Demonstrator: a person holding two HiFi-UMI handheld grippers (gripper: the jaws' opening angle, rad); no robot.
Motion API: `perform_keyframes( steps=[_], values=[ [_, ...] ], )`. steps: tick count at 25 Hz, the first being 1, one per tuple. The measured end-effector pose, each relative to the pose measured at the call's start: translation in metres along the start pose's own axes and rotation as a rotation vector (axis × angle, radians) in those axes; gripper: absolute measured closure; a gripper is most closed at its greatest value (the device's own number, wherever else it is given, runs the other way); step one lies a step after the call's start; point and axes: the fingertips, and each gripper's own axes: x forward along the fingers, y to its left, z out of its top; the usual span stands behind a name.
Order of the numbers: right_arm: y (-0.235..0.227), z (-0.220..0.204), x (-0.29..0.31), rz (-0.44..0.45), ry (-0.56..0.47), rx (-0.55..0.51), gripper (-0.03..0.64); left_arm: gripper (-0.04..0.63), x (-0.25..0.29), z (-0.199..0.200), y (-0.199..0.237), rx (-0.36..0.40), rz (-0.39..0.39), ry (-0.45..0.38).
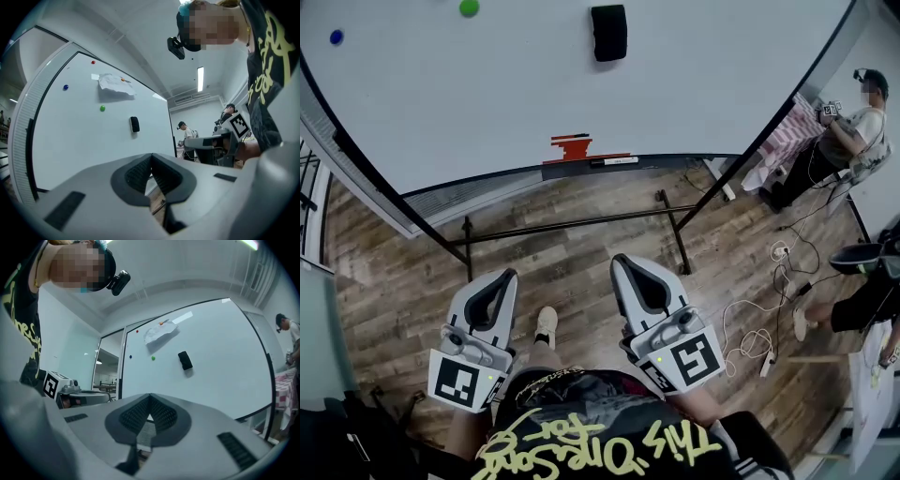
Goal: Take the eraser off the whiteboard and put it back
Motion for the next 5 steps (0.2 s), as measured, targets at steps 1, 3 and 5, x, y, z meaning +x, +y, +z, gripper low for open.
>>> perform_keyframes(
  steps=[1,3,5],
  values=[
    [0.0005,-0.0003,-0.0002,0.002,0.0,0.001,0.609,0.588,-0.0008,-0.0003,-0.0004,0.001,0.002,0.002],
    [0.0018,-0.0009,-0.0009,0.005,0.0,0.002,0.609,0.588,-0.0025,-0.0009,-0.0015,0.004,0.004,0.005],
    [0.0031,-0.0014,-0.0021,0.009,0.001,0.001,0.609,0.588,-0.0041,-0.0014,-0.003,0.007,0.005,0.007]
  ],
)
